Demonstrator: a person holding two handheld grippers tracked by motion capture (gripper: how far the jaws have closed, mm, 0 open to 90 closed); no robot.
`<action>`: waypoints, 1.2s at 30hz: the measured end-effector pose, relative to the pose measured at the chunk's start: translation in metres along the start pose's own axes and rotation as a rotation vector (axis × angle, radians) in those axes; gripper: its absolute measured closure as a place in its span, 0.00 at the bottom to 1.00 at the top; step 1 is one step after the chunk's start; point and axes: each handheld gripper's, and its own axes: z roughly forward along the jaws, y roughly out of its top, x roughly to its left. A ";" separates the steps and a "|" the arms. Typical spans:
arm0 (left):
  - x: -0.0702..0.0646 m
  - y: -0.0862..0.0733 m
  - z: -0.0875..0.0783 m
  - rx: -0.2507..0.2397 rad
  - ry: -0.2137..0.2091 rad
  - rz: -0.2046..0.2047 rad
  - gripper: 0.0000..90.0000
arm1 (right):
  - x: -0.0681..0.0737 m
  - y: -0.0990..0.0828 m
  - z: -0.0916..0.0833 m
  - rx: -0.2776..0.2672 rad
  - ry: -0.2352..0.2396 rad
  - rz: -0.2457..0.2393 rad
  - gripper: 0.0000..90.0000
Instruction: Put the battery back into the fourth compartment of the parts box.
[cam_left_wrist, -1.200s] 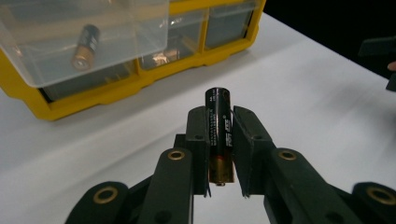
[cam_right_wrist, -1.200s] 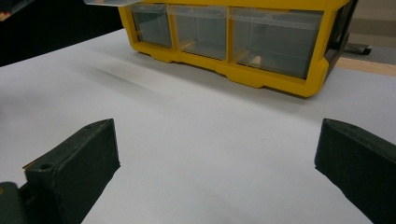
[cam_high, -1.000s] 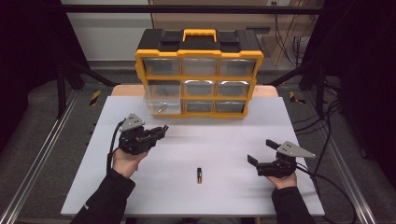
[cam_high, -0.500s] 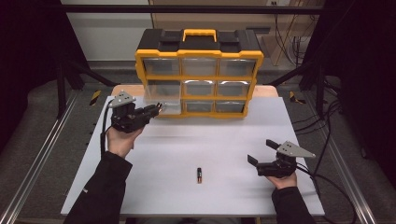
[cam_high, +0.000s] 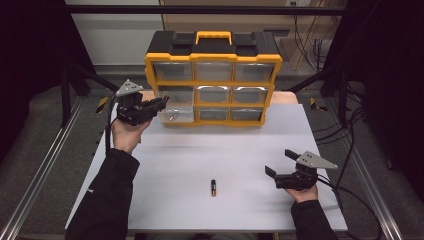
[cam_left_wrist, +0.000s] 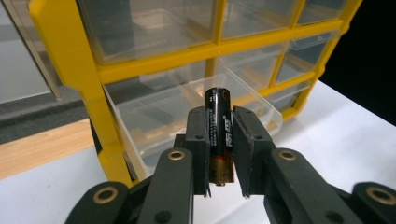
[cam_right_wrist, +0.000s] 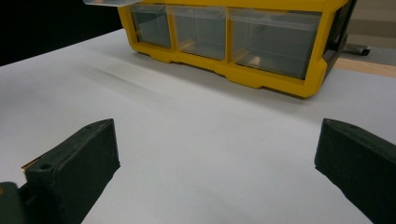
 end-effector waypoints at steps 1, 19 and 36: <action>0.002 0.002 0.002 0.000 0.000 0.002 0.85 | 0.000 0.000 0.000 0.000 0.000 0.001 0.00; 0.019 0.009 0.036 0.063 0.052 0.040 0.85 | 0.000 0.000 0.000 -0.002 0.003 0.002 0.00; 0.025 -0.002 0.047 0.123 0.071 0.039 0.84 | 0.000 0.000 0.000 0.001 0.002 0.001 0.00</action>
